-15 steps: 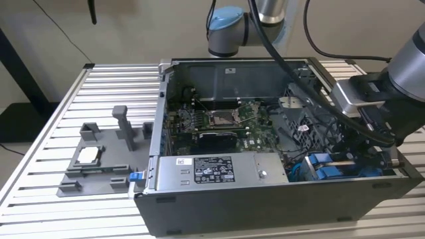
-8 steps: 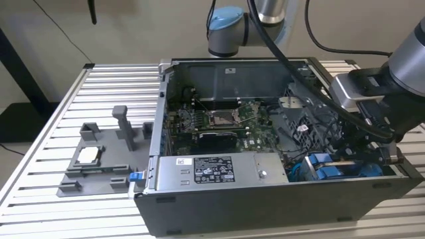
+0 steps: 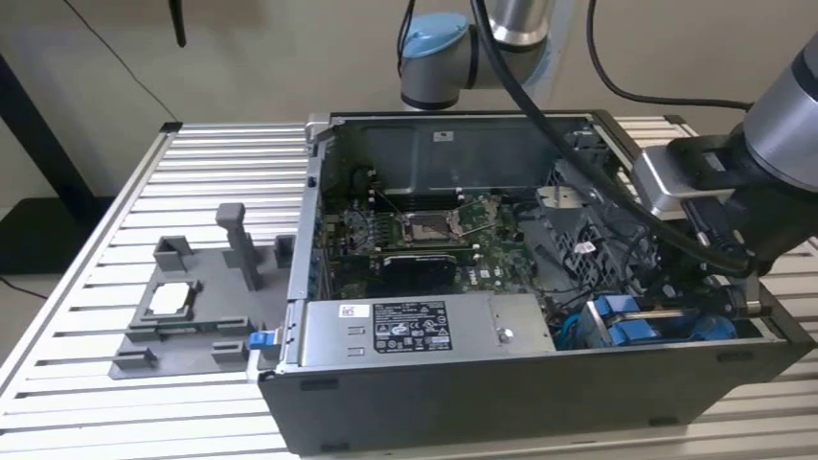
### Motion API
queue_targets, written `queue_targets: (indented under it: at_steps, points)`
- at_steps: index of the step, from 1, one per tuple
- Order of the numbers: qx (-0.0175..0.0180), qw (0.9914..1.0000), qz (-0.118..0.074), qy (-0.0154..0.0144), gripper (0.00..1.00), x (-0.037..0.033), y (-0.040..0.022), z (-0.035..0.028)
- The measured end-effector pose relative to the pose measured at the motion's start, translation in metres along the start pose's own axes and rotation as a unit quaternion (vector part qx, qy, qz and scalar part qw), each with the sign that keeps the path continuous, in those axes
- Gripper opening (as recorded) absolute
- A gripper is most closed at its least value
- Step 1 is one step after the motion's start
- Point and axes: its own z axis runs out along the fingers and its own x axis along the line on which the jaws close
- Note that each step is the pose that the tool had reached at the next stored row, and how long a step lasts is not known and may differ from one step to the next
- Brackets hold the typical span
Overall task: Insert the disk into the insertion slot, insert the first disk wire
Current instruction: 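Insert the first disk wire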
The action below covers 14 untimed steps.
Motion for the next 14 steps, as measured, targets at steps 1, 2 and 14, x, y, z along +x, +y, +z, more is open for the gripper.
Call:
queue_targets:
  at_steps: [1,2,14]
  points:
    - [0.0018,1.0,0.0,0.0,0.16,0.0001,-0.0001,0.0005]
    - [0.0037,0.99999,-0.001,-0.0001,0.16,0.0001,-0.0002,0.0009]
    - [0.009,0.99996,-0.002,-0.0005,0.16,0.0018,-0.0005,0.0079]
